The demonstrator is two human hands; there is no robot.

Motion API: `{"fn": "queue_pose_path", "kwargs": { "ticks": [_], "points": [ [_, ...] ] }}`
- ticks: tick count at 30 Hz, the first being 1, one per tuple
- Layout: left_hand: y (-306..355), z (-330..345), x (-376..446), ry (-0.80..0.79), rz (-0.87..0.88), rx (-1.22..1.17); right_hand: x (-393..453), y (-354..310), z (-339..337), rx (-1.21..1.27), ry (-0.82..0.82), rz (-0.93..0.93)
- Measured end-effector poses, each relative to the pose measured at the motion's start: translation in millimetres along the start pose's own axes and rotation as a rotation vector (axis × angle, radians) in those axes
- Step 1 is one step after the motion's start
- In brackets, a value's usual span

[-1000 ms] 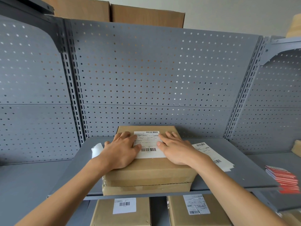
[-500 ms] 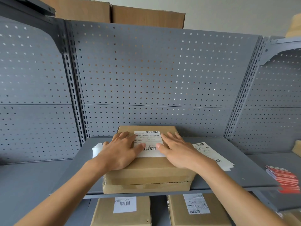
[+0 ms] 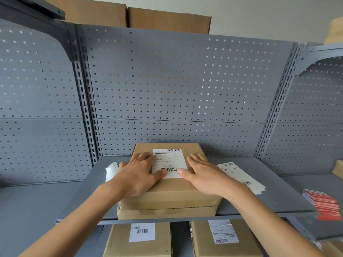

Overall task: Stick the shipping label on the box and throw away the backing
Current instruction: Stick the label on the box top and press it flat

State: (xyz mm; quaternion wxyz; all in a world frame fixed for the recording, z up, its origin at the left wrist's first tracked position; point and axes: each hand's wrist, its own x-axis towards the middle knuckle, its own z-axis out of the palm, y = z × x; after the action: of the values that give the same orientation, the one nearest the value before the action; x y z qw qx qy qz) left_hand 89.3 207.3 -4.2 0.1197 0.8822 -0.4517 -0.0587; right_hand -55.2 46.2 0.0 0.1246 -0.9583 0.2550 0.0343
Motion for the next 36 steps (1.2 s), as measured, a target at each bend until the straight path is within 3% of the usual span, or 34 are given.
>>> {"fn": "queue_pose_path", "kwargs": {
  "ticks": [26, 31, 36],
  "points": [
    [-23, 6, 0, 0.045, 0.075, -0.136, -2, 10, -2, 0.110, -0.028, -0.041],
    [-53, -6, -5, 0.217, 0.045, -0.235, 2, -1, -8, 0.057, 0.023, -0.061],
    [-103, -23, -15, 0.468, -0.069, -0.018, 20, -59, -15, -0.012, 0.147, -0.250]
  ]
}}
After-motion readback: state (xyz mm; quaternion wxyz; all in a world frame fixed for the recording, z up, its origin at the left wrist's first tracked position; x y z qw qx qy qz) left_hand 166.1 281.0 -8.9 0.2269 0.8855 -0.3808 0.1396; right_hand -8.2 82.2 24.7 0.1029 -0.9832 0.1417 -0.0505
